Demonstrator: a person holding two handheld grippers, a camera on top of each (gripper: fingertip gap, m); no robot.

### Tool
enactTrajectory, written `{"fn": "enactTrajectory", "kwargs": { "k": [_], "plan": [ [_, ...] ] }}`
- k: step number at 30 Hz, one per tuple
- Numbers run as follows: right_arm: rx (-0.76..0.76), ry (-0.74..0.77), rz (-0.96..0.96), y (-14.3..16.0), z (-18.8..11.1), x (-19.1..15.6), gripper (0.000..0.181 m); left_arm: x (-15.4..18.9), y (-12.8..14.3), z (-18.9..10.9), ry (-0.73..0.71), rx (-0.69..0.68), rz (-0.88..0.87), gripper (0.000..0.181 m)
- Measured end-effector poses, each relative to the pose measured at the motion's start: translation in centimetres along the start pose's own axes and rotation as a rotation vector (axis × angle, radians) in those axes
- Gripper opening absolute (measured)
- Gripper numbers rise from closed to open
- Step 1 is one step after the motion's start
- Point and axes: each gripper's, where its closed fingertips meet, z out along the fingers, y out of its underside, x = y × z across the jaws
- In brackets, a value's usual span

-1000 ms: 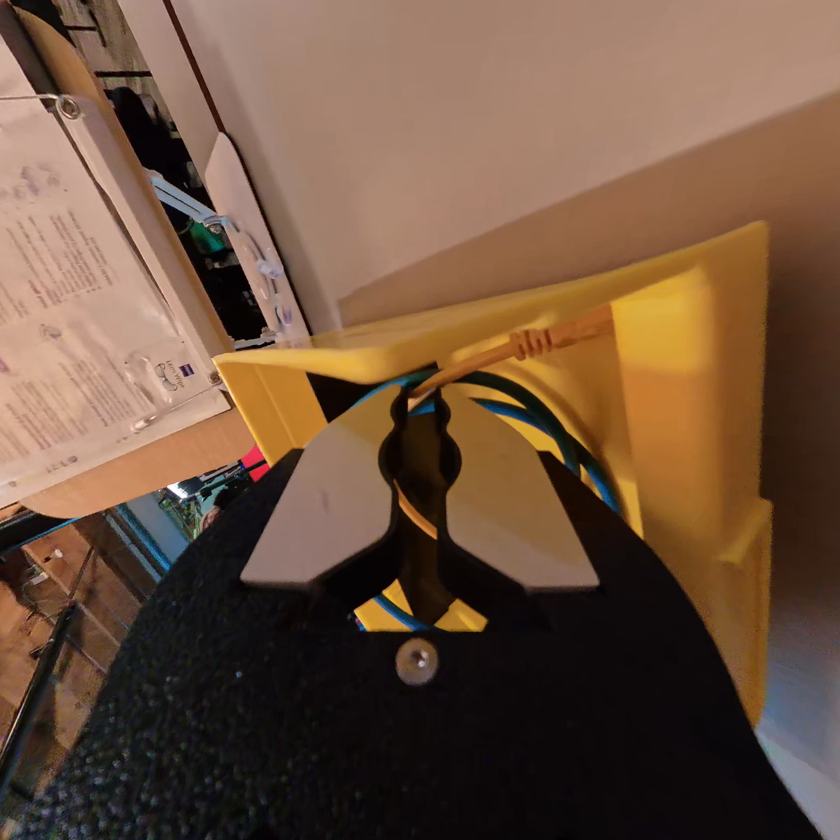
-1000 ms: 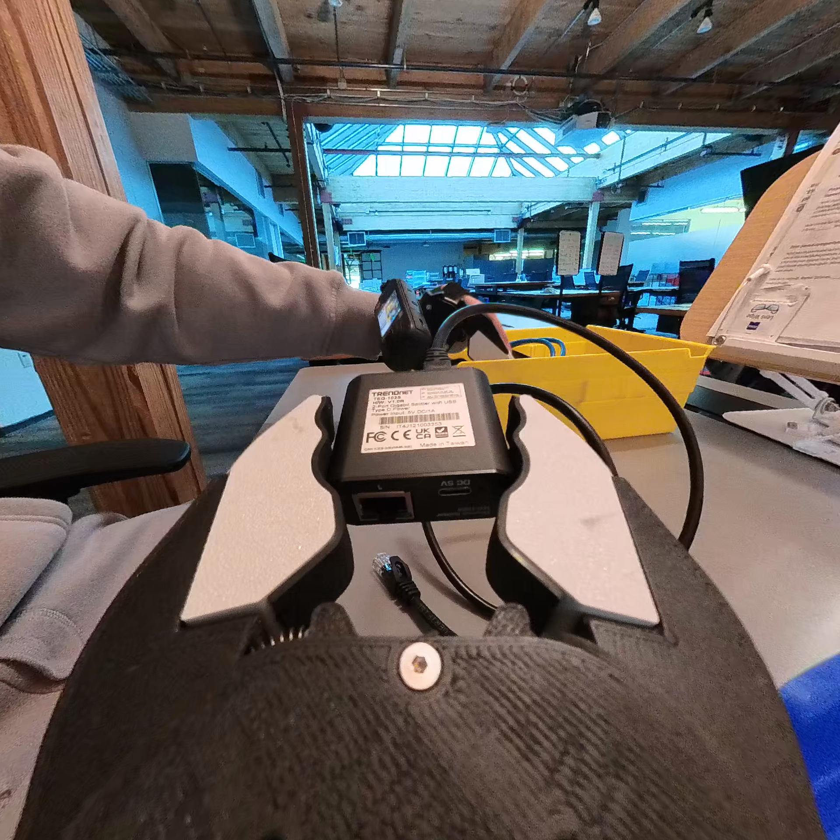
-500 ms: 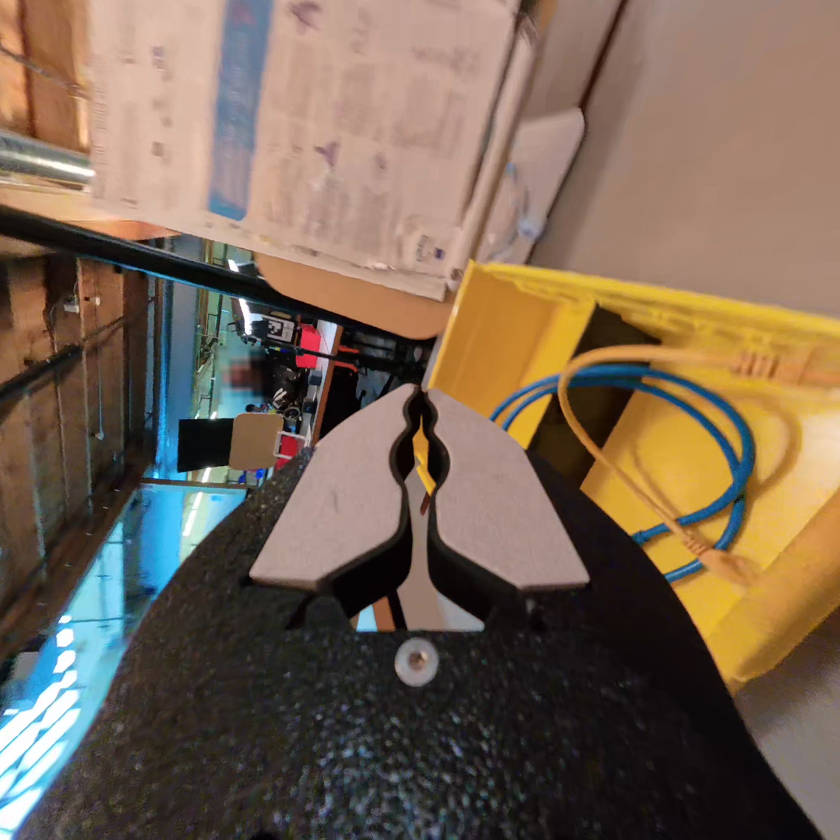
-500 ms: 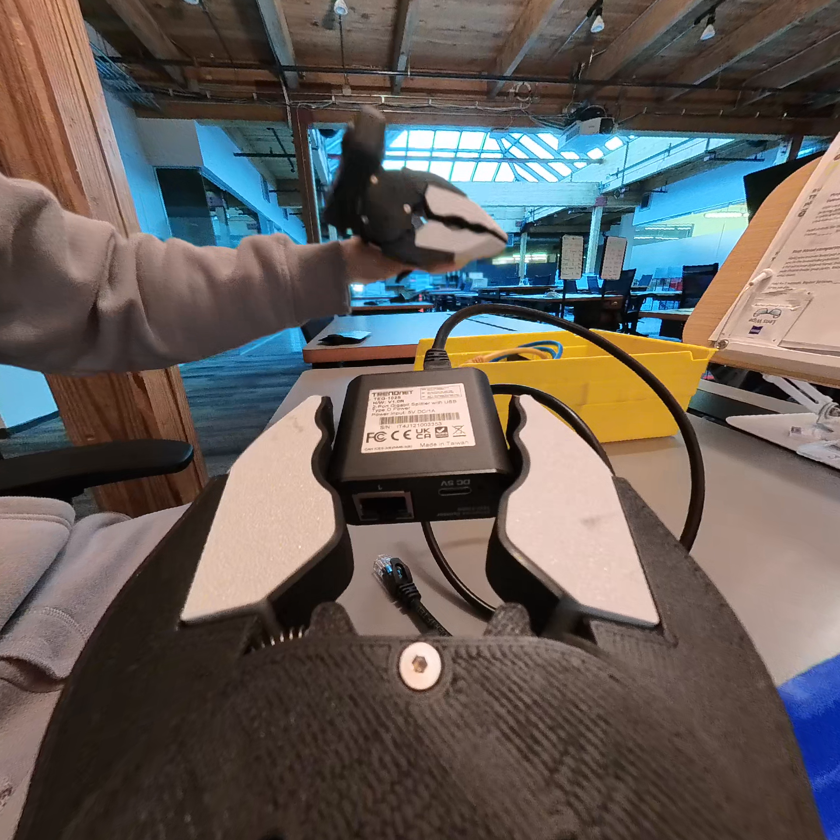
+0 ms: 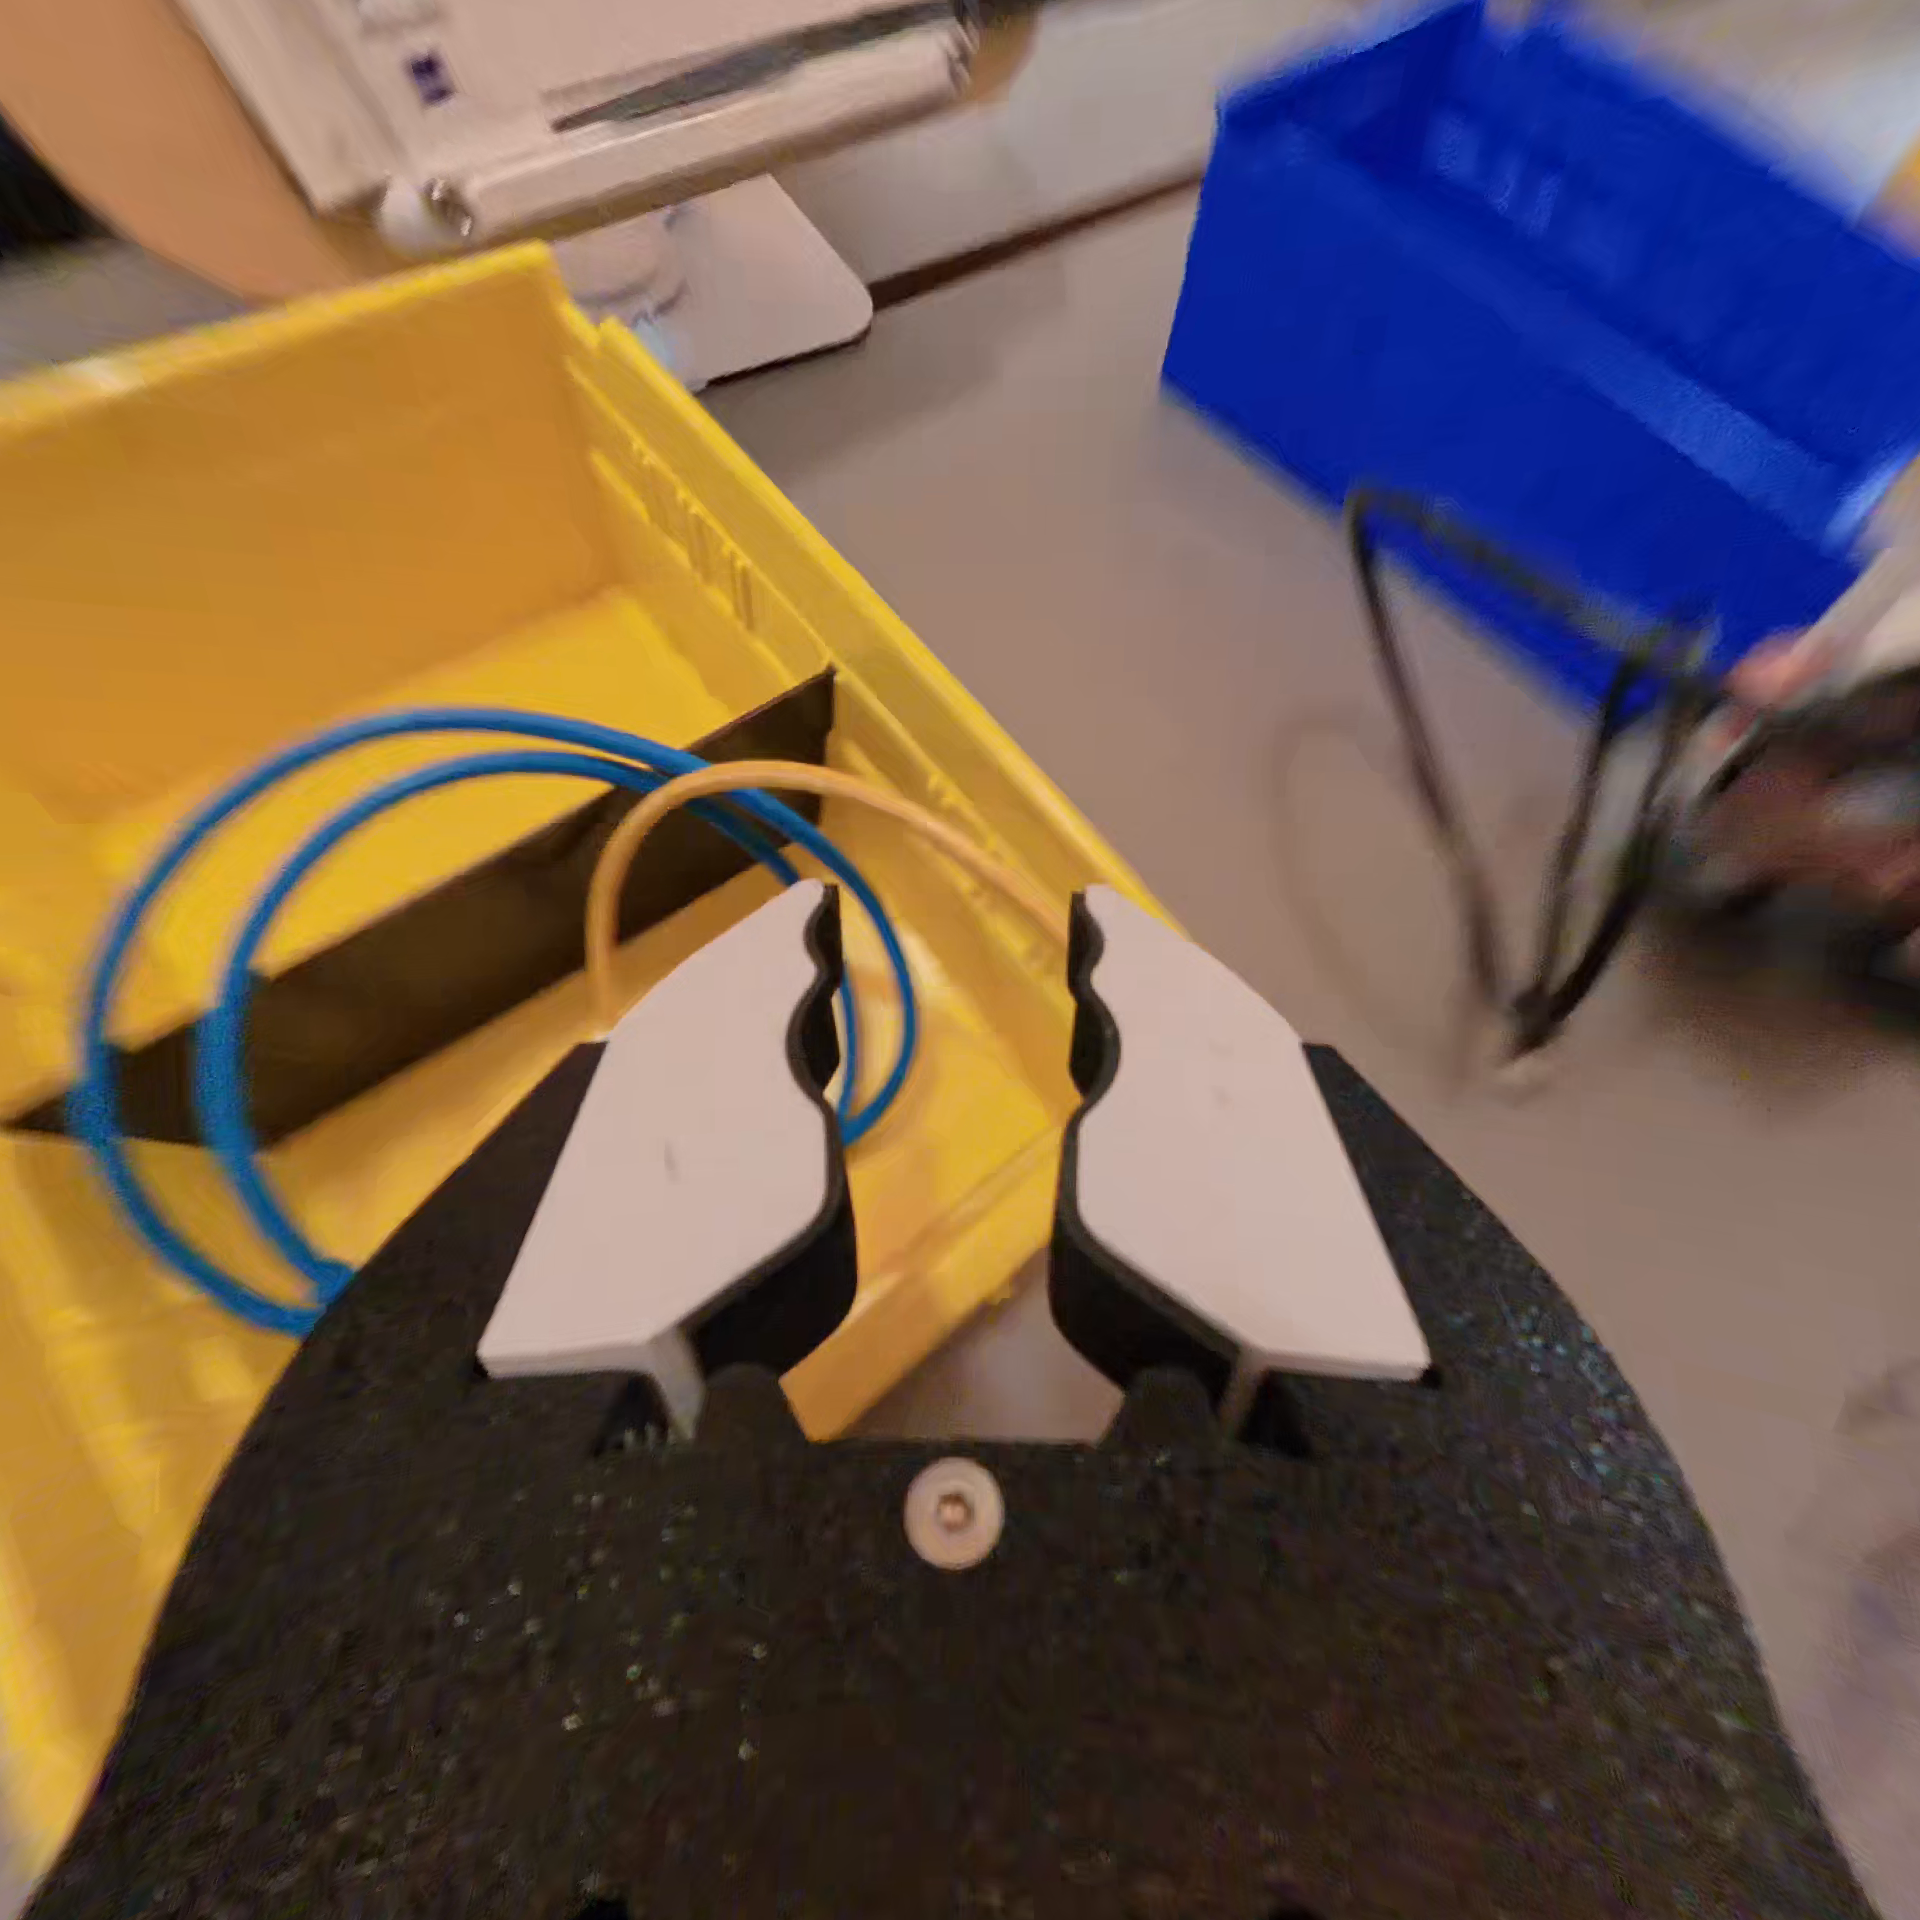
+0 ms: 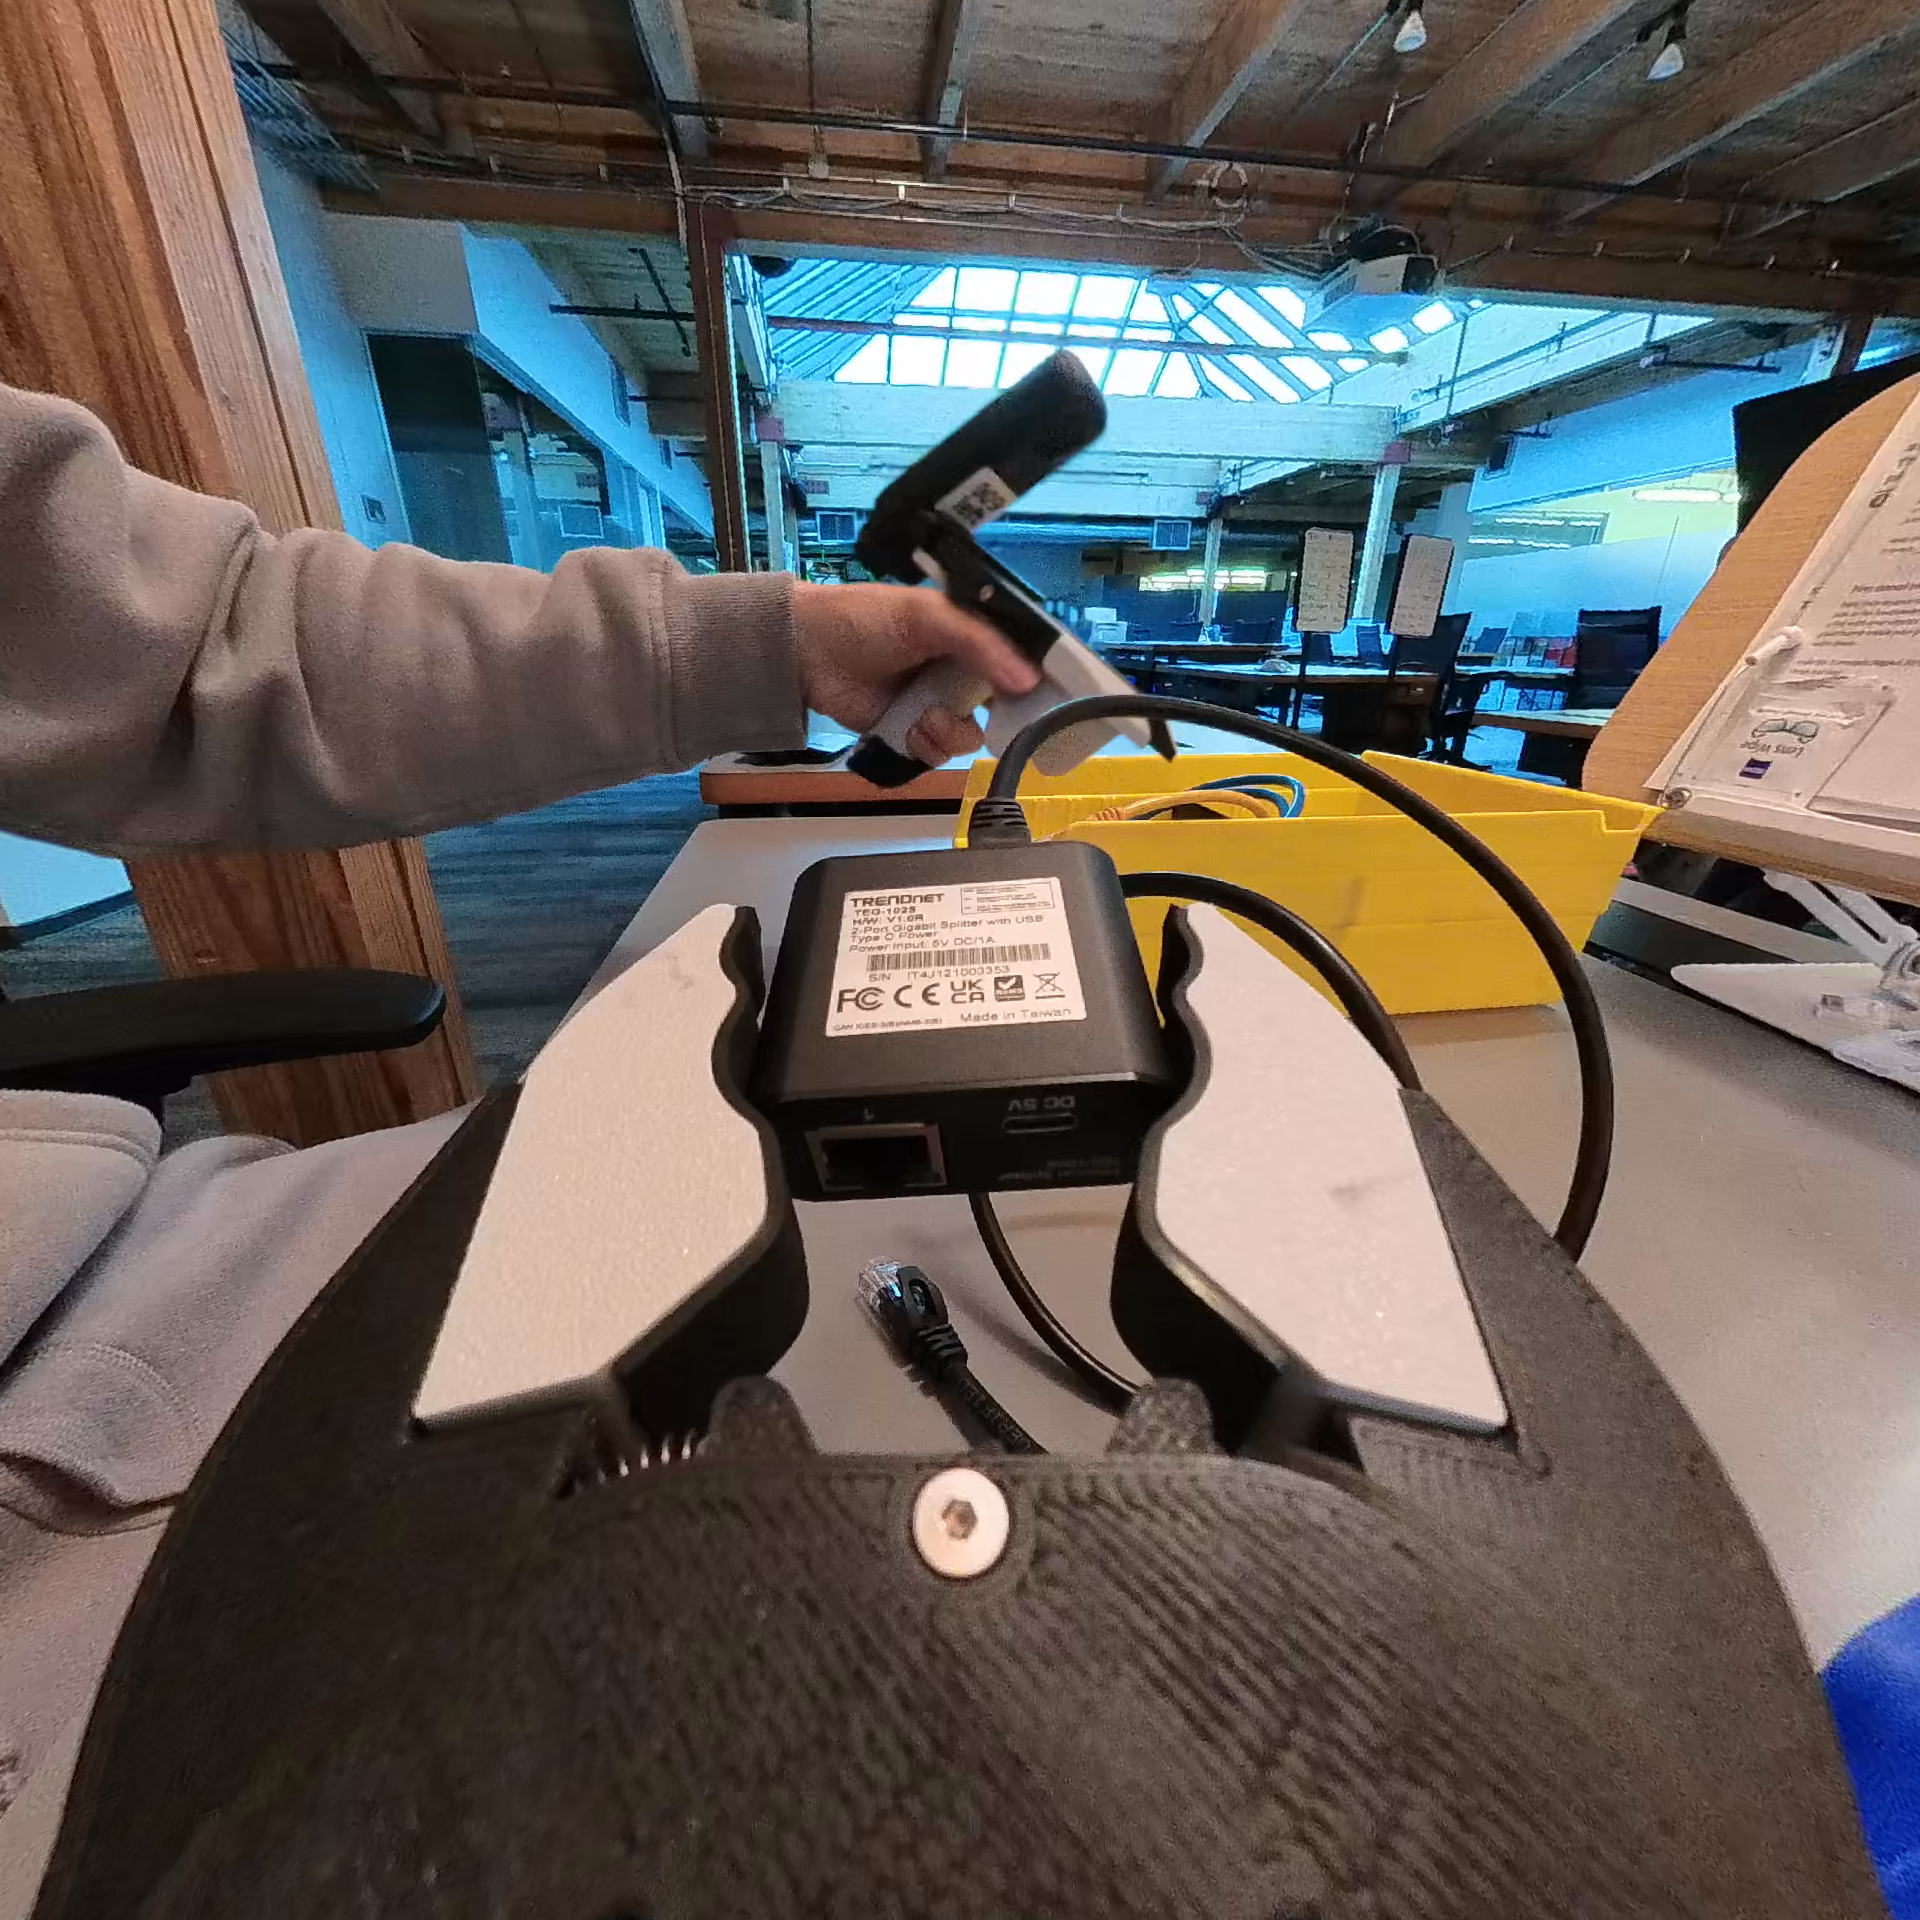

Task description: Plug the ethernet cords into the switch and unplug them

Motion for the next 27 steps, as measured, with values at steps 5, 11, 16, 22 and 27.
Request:
{"fn": "enactTrajectory", "kwargs": {
  "k": [5, 11, 16, 22, 27],
  "plan": [
    [0.001, -0.003, 0.005, 0.0, 0.0, 0.0, 0.074, 1.2, 1.1, 1.5, 0.164, -0.071, -0.342, 0.038],
    [0.005, -0.008, 0.004, -0.1, 0.0, -0.1, 0.075, 2.3, 1.3, 2.1, 0.231, -0.066, -0.373, 0.01],
    [0.007, -0.015, 0.008, -0.1, -0.1, -0.1, 0.074, 2.1, 1.4, 0.6, 0.152, -0.097, -0.243, 0.006],
    [0.009, -0.011, 0.006, -0.1, -0.1, -0.1, 0.074, 3.7, -0.6, -2.7, 0.143, -0.029, -0.12, 0.004],
    [0.06, 0.016, 0.029, -0.7, -0.6, 0.5, 0.074, 8.9, -1.0, -6.0, 0.208, 0.0, 0.352, 0.004]
  ]
}}
